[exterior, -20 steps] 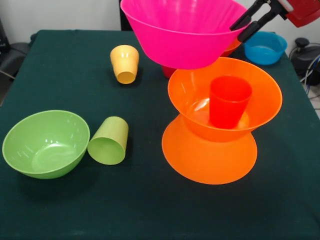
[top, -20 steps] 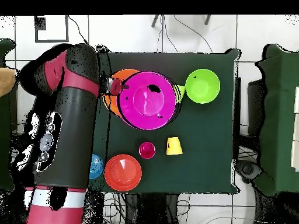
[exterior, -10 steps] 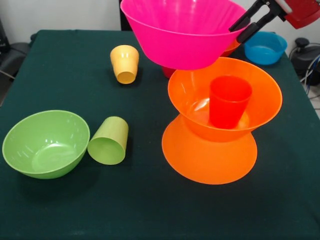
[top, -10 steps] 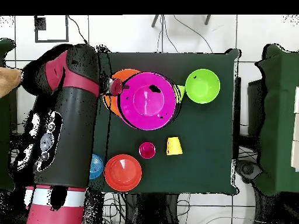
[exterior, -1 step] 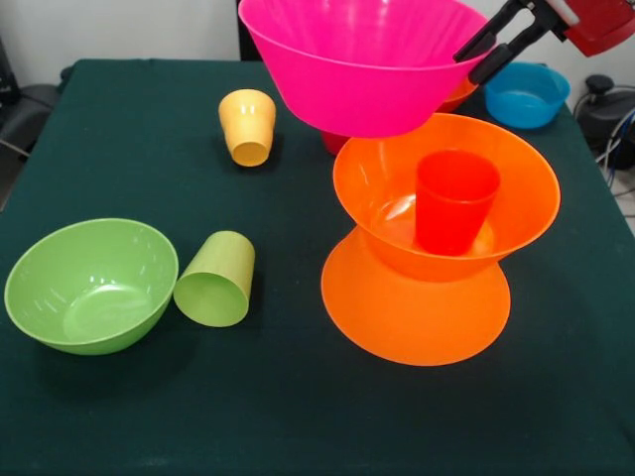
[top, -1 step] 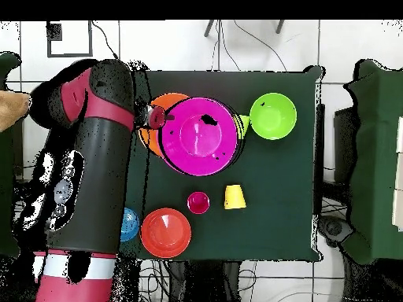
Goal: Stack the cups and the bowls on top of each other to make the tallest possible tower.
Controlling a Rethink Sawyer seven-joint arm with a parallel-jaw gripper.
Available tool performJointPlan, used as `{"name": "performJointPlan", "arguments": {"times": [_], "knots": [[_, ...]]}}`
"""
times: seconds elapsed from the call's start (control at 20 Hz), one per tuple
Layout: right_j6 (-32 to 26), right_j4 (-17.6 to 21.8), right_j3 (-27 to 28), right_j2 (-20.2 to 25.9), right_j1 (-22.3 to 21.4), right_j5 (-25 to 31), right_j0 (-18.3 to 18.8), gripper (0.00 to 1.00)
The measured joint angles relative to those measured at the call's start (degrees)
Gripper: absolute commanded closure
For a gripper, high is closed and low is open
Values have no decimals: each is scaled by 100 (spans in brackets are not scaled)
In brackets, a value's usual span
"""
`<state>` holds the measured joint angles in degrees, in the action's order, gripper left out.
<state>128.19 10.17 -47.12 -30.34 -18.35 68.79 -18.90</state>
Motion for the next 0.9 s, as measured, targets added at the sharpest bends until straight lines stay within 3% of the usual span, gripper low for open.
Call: {"name": "performJointPlan", "arguments": {"times": [0.9], "knots": [[0,-152,0,-57,26,-1,-14,100]]}}
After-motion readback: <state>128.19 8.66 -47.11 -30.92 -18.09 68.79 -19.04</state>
